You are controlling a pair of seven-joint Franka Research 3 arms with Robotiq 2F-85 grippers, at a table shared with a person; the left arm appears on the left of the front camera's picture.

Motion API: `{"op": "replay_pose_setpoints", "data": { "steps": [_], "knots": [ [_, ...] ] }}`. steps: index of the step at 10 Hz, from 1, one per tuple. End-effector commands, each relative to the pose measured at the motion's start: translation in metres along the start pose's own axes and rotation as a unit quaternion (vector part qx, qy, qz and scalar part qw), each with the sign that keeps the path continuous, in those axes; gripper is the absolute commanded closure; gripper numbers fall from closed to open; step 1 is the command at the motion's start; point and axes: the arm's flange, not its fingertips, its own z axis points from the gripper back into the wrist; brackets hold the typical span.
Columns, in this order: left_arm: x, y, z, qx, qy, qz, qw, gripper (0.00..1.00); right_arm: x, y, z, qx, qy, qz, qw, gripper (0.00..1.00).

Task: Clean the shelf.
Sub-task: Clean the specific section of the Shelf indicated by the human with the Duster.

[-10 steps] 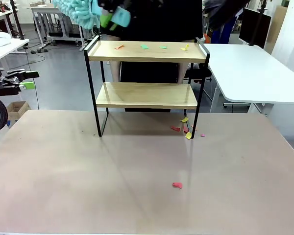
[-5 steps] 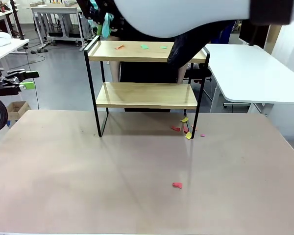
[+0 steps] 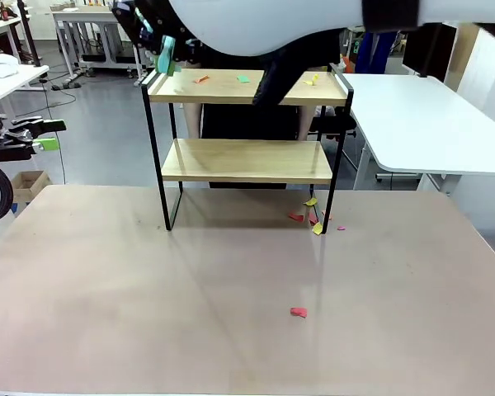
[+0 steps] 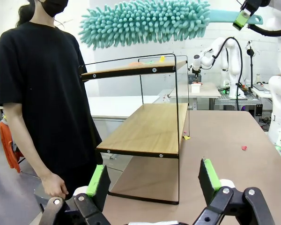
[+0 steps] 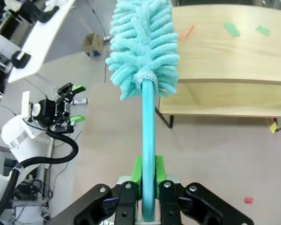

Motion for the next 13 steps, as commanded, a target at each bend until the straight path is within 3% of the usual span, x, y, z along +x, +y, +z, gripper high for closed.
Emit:
{"op": "replay_pose_setpoints", "data": {
  "steps": [1,7,13],
  "knots": [
    [0.003,-0.001,0.000,-0.002,0.001,-0.007,1.000,0.00,0.016,0.032,-0.012,-0.005,0.009,-0.017,1.000,0.87],
    [0.003,-0.001,0.000,-0.002,0.001,-0.007,1.000,0.00,0.019,0.037,-0.040,-0.052,0.032,-0.039,0.997,0.87],
    [0.003,-0.001,0.000,-0.002,0.001,-0.007,1.000,0.00,0.015,0.026,-0.049,-0.050,0.052,-0.023,0.997,0.87]
  ]
}}
